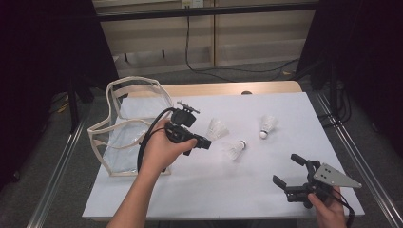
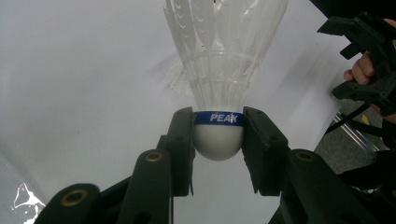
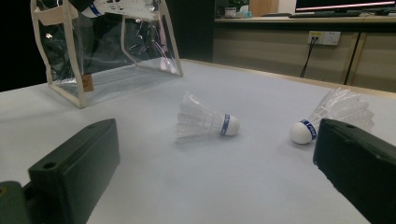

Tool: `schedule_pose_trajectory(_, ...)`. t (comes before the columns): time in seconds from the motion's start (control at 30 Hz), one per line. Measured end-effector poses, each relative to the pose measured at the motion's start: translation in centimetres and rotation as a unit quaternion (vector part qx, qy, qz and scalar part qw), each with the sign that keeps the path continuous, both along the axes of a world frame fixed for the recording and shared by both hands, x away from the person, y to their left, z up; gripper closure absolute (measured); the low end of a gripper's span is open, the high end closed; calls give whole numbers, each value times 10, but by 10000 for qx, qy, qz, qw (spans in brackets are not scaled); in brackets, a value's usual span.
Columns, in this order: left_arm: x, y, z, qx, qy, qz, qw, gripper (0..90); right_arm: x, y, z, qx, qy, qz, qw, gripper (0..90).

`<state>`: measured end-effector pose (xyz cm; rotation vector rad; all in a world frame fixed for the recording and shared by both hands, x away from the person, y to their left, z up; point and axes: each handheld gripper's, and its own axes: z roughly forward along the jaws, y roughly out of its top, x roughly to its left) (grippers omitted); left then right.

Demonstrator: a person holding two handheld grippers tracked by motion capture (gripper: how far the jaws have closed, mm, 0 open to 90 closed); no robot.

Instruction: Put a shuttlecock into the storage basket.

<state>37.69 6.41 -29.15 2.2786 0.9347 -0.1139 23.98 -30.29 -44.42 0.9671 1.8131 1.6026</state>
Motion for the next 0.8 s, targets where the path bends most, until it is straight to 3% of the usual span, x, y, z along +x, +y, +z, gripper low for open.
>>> schedule_pose_trajectory(0.8, 3, 2, 13, -17, -18, 47, 10000, 655, 0, 0, 0, 6, 3, 14, 10000, 0)
